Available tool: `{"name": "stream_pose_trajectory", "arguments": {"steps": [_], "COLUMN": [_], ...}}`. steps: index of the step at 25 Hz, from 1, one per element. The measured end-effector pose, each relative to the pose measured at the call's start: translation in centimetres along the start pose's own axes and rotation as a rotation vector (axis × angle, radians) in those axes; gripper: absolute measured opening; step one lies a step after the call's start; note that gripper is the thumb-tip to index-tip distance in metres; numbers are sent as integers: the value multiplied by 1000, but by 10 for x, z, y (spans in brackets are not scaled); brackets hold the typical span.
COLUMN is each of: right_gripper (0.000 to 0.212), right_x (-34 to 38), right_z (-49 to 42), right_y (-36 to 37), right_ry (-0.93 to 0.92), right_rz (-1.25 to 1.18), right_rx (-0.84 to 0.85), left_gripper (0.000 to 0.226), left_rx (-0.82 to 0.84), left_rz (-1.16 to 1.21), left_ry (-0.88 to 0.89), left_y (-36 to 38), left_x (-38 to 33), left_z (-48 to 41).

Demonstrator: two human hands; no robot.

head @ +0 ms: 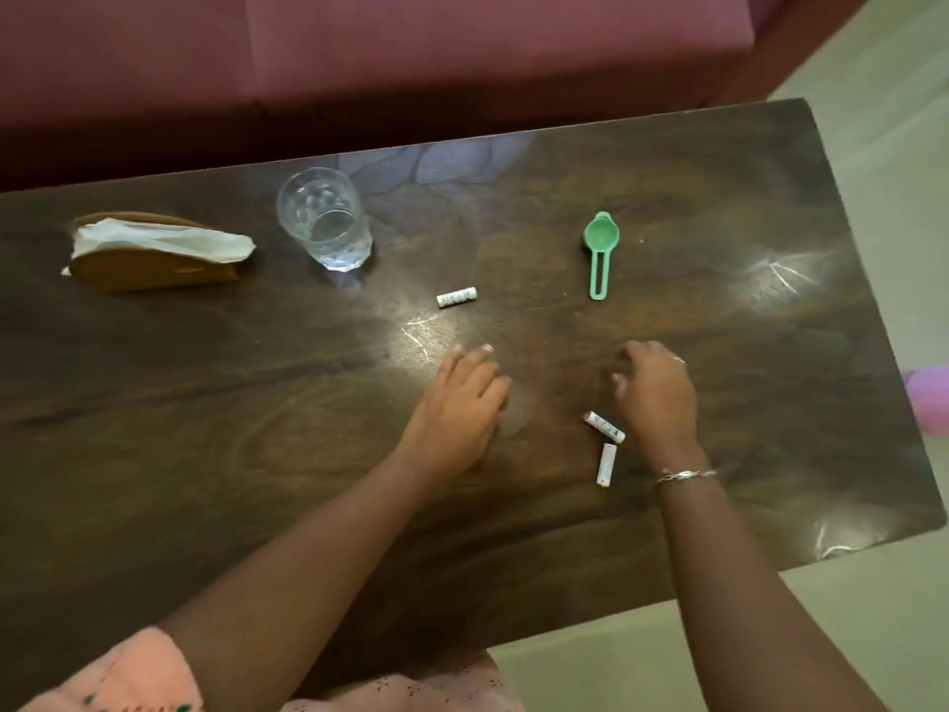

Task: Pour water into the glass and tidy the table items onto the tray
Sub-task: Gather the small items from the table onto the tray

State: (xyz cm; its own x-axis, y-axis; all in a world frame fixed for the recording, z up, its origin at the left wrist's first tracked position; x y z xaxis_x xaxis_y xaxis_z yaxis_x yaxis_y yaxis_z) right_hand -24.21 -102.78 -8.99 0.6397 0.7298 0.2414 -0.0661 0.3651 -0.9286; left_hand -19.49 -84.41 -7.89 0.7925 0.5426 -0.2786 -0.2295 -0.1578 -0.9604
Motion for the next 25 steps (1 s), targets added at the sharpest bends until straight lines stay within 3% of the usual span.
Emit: {"name": "stream_pose_trajectory", "arguments": {"steps": [3,7,13,21,25], "right_gripper": [29,35,15,16,15], "right_x": [-55,-75,-75,-24,41], "right_z": [-16,-22,-29,-27,-17], "right_y": [12,38,36,20,27], "right_ry": [37,-52,-101,-197,-299], "right_rz": [182,183,114,99,74], "right_rx": [208,405,296,217,208], "left_gripper": [19,12,29,27,35], "left_rx": [114,272,504,415,205], "left_rz": [25,-64,-147,-27,34], "left_ry": [232,407,346,256,233], "left_y": [30,63,93,65,24], "left_x": [-58,-109,-120,-74,-14], "left_z": [-14,-43,-69,-55,-17]}}
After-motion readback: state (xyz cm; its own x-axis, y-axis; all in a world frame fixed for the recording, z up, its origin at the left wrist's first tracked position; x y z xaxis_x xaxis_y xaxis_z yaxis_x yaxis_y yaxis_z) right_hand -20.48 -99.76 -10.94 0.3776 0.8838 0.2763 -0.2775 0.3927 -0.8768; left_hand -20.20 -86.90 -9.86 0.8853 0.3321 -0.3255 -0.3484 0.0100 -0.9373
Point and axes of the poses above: each hand's wrist, its own z-axis away from the middle knuckle, its own y-axis out of the palm, x = y × z, the point moved 10 cm from there along -z, towards the middle knuckle
